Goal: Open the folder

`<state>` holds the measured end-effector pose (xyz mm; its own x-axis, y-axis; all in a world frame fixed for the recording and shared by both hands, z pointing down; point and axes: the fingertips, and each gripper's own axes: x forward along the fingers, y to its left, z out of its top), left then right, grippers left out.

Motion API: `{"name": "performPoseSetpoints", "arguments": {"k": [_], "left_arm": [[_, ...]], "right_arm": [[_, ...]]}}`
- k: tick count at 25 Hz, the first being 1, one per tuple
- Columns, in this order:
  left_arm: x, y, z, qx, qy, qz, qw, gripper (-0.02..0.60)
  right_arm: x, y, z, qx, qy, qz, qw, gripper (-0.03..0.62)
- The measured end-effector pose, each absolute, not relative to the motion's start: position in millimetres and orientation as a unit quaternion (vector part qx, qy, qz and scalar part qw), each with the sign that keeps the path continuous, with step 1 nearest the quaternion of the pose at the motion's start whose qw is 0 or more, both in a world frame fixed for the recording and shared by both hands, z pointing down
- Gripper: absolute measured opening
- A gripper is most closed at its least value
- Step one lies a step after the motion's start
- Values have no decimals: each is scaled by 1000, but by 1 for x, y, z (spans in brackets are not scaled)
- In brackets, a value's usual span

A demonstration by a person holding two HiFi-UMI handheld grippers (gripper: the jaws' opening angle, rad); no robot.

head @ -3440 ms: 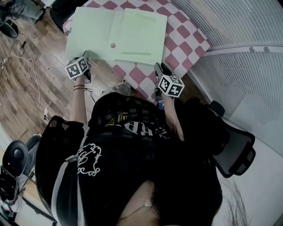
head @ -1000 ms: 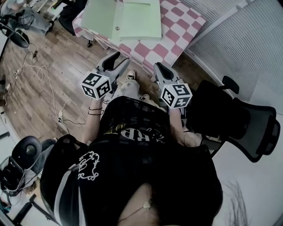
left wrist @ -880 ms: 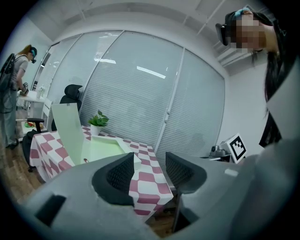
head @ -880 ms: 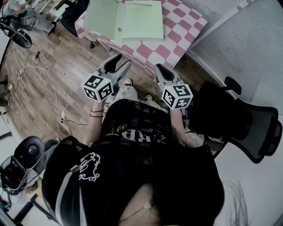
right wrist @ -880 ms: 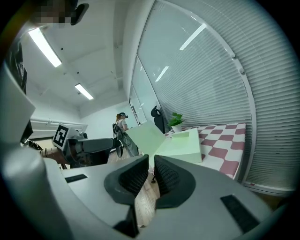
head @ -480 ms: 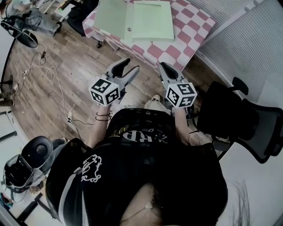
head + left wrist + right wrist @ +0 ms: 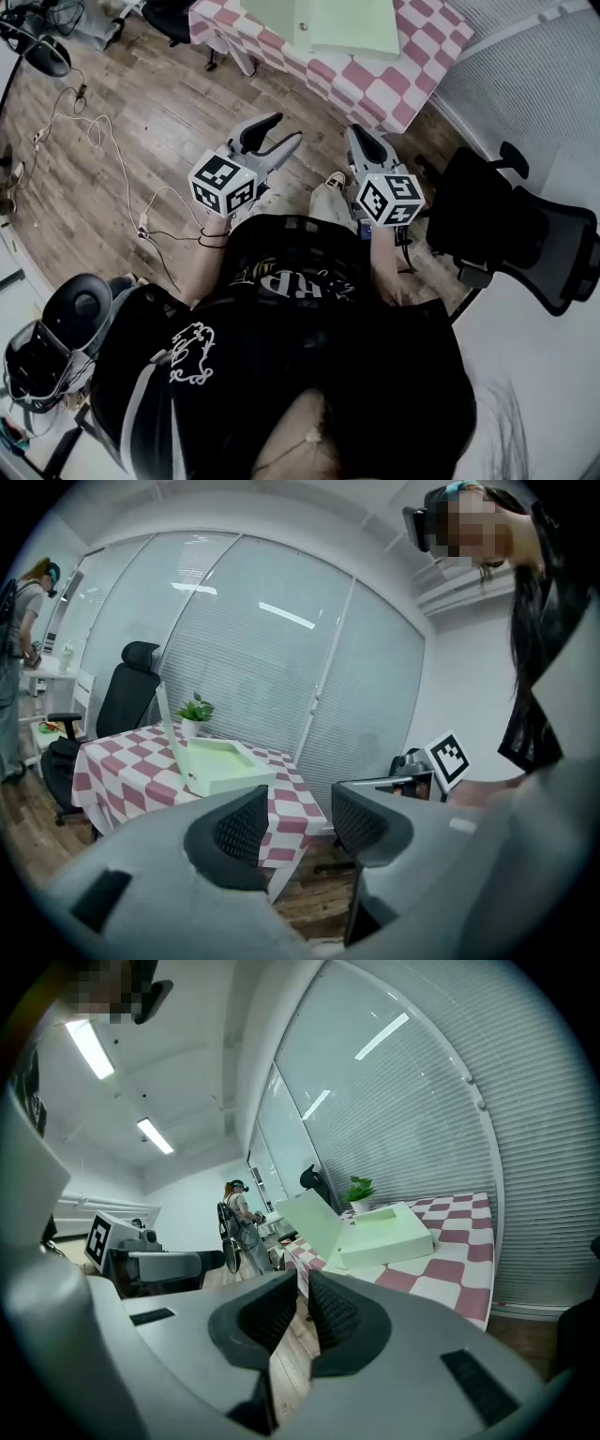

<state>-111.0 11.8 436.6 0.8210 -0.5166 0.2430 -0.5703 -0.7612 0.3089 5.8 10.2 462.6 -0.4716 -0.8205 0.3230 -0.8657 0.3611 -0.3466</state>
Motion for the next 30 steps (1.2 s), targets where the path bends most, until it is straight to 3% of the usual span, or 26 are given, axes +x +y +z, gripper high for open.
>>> {"name": "performPoseSetpoints", "arguments": {"k": [16, 30], "left_arm": [[-147, 113, 439, 959, -218, 81, 162, 221], [-143, 130, 441, 961, -210, 80, 162, 221]], "right_arm": [[-70, 118, 459, 532, -816, 219, 53, 41], [-73, 146, 462, 534, -816, 210, 72, 41]]}}
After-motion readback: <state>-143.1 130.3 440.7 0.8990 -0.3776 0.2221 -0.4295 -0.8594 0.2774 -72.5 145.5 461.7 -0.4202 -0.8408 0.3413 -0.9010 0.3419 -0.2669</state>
